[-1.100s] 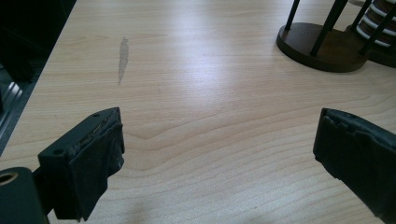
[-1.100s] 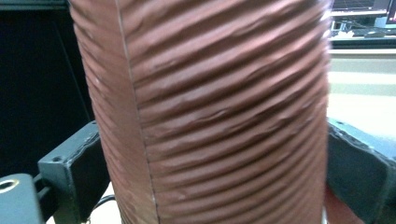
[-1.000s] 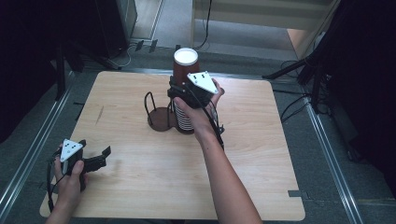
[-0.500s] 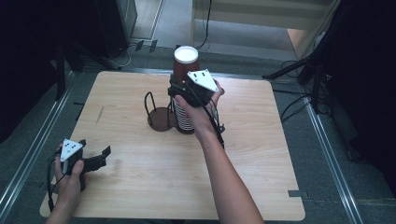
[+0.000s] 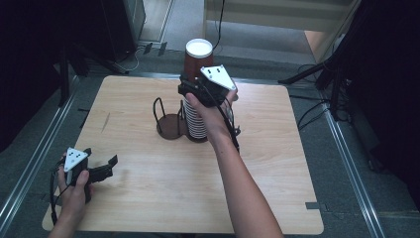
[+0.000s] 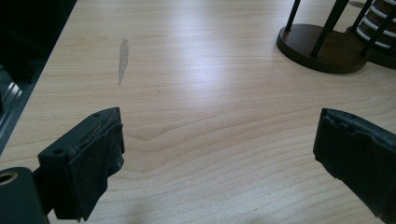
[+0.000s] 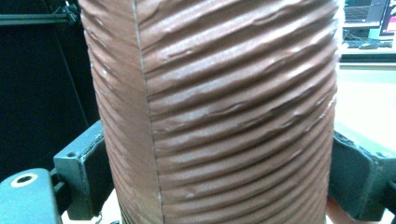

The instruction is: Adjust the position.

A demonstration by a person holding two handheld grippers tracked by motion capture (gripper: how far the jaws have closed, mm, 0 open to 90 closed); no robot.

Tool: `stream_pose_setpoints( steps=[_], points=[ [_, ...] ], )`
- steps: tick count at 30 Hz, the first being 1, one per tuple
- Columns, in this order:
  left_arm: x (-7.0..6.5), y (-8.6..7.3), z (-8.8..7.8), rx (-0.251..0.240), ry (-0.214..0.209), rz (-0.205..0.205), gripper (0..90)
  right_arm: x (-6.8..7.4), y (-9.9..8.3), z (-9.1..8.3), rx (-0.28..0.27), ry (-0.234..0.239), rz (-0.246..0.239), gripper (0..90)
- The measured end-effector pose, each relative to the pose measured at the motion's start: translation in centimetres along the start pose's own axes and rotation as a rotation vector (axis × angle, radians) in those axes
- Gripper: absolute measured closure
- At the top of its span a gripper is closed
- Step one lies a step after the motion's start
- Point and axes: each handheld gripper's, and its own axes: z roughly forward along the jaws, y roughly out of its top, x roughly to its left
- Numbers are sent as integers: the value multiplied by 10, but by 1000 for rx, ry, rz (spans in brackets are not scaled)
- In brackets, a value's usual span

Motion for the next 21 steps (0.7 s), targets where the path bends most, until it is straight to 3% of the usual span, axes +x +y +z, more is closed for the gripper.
stream_pose_setpoints(
  steps=[21],
  points=[
    [0, 0, 0, -5, -1, 1, 26, 3, 26, 1, -28, 5, -7, 97]
  ],
)
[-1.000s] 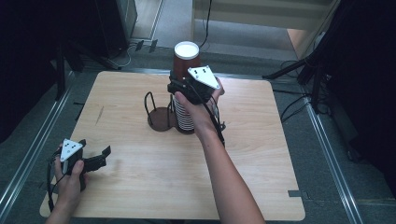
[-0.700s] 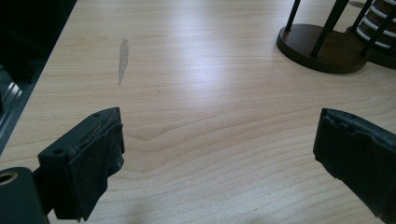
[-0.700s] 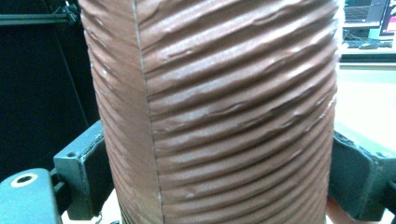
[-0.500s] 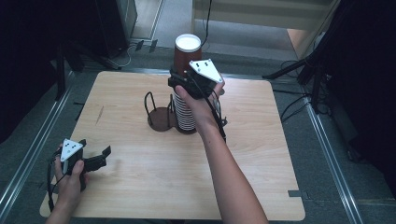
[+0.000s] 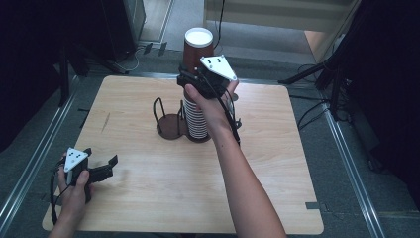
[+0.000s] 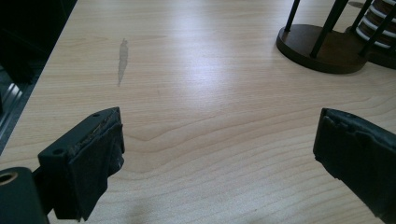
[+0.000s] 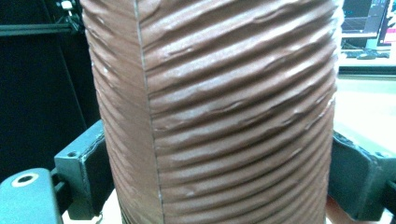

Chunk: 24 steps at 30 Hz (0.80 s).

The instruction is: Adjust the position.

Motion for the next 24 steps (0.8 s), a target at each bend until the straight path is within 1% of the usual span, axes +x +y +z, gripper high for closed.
stream_pose_setpoints(
  steps=[6, 7, 11, 12, 16, 18, 23, 24],
  points=[
    [0, 0, 0, -3, -1, 1, 26, 3, 11, -2, -21, 8, -7, 97],
    [0, 0, 0, -3, -2, 2, 26, 3, 15, -2, -27, 10, -3, 97],
    [0, 0, 0, -3, -1, 2, 26, 4, 20, -4, -37, 14, -6, 97],
    [0, 0, 0, -3, -2, 2, 26, 5, 23, -5, -50, 7, -15, 98],
    [0, 0, 0, -2, -1, 3, 26, 4, 27, -7, -56, 2, -14, 98],
    [0, 0, 0, -2, -1, 3, 26, 2, 32, -9, -63, 4, -10, 98],
    [0, 0, 0, -2, -1, 3, 26, -2, 35, -12, -73, -5, -10, 98],
    [0, 0, 0, -2, -1, 3, 26, -5, 36, -13, -75, -12, -8, 98]
  ],
)
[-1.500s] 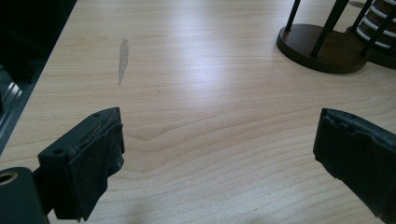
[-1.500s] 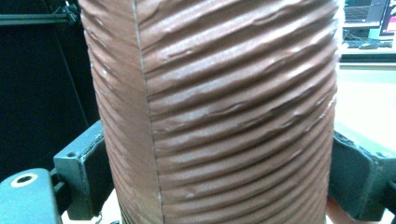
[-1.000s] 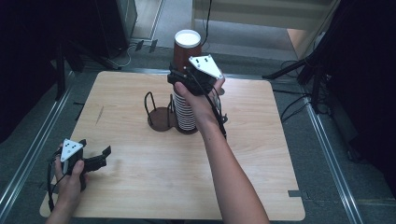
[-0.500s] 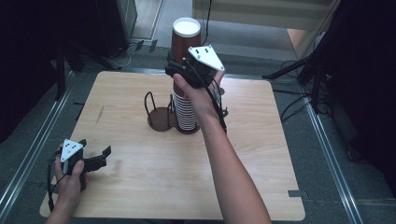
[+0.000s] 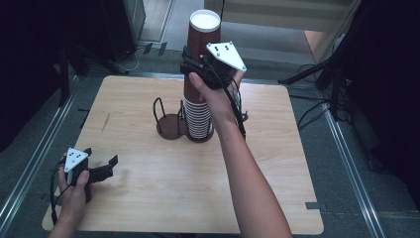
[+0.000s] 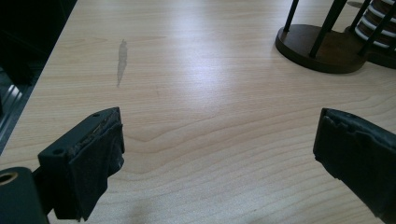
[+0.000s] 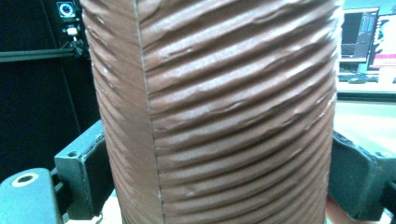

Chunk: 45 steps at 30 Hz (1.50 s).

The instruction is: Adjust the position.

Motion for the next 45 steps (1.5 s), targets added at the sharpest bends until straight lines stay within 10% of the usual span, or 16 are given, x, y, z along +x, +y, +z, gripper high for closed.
stream_pose_setpoints(
  steps=[45],
  points=[
    [0, 0, 0, -2, -1, -5, 26, -68, -17, -45, 30, -146, -4, 97]
  ],
)
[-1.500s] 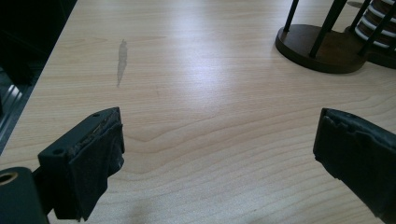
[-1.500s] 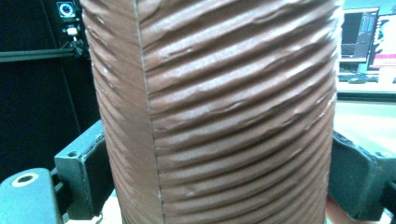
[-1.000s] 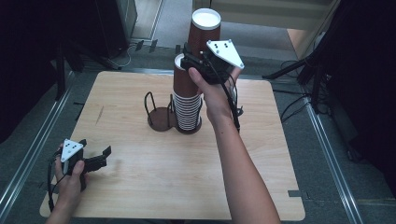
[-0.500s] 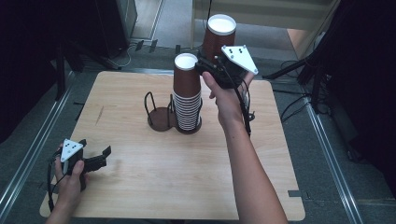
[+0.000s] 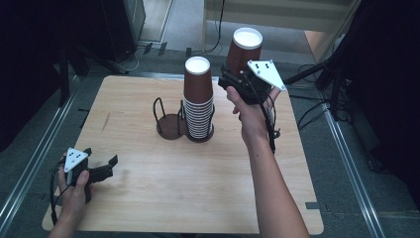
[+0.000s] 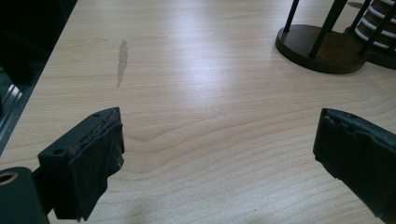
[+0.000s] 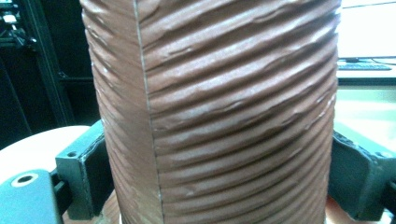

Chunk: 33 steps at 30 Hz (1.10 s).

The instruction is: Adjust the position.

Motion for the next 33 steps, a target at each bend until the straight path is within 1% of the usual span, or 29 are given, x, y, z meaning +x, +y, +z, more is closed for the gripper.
stream_pose_setpoints(
  steps=[6, 14, 20, 28, 32, 33],
  points=[
    [0, 0, 0, 3, 2, 4, 26, -8, -9, -7, 8, -11, -4, 97],
    [0, 0, 0, 2, 1, 3, 26, -10, -19, -14, 19, -15, -15, 97],
    [0, 0, 0, 1, 1, 2, 26, -11, -29, -19, 28, -16, -43, 96],
    [0, 0, 0, 2, 1, 2, 26, -16, -40, -27, 39, -17, -33, 96],
    [0, 0, 0, 2, 2, 3, 26, -19, -50, -32, 52, -19, -44, 96],
    [0, 0, 0, 2, 2, 3, 26, -19, -50, -32, 52, -19, -44, 96]
  ],
)
